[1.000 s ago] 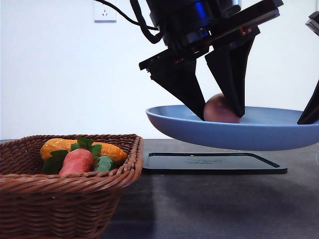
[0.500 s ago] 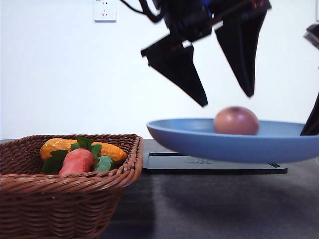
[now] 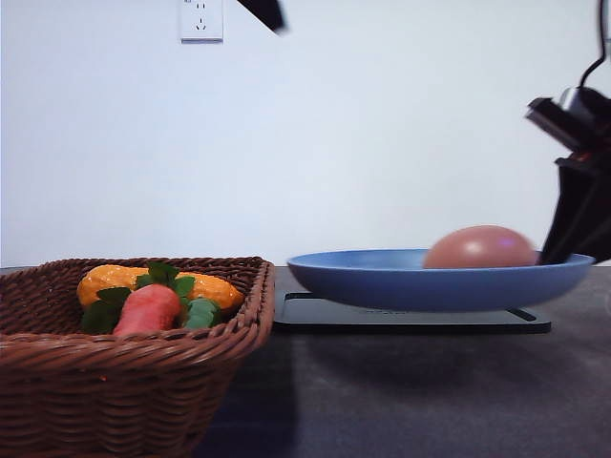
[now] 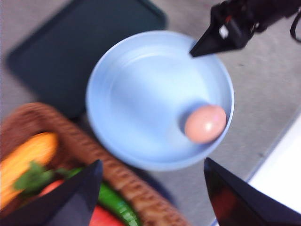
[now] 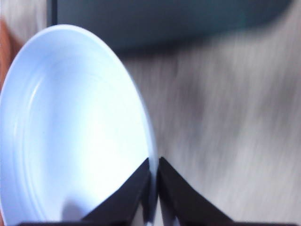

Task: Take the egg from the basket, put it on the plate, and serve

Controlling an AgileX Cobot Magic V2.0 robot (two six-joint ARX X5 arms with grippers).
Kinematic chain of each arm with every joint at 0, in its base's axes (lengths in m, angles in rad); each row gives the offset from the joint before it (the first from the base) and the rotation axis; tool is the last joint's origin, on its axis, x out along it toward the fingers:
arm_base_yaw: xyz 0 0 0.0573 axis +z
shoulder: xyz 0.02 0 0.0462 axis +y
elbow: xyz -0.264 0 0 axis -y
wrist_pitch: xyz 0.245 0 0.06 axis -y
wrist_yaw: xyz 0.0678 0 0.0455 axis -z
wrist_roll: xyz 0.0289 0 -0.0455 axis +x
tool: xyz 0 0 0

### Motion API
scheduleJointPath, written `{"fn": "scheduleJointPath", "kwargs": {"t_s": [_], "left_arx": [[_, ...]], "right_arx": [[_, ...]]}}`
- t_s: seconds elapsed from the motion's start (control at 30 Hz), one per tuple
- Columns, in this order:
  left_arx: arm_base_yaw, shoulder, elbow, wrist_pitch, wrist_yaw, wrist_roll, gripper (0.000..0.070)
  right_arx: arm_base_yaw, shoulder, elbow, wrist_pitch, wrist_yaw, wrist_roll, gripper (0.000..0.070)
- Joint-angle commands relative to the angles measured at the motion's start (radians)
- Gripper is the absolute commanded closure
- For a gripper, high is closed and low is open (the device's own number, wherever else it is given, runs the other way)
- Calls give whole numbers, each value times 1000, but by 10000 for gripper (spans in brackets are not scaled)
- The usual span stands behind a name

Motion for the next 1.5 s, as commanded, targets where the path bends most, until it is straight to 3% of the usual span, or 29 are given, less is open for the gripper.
{"fn": "scheduleJointPath", "kwargs": {"t_s": [0.0,0.17,0.53,0.87,1.07,1.13,1.3,1.47], "left_arx": [[-10,-31,24,-17,-36,4,259],[-9,-150,24,-86,-98,-25,259],[-9,-318,24,-120,-102,-75,259],[-9,-328,24,-124,-104,-73,259],[-9,-328,24,-123,-105,-73,259],[-9,-328,24,-123,-105,-73,259],[-9,-328,24,-124,-105,-73,259],[-9,-328,24,-113,-106,-59,261]], "right_arx": [[-9,76,70,12,-8,-31,700],[-19,274,250,12,-10,-40,700],[-26,612,607,-15,-12,-43,700],[-26,648,647,-41,-8,-44,700],[-26,649,647,-85,60,-92,700],[-25,649,647,-85,72,-95,671],[-26,649,647,-77,68,-100,467],[-41,634,659,-92,65,-99,453]]}}
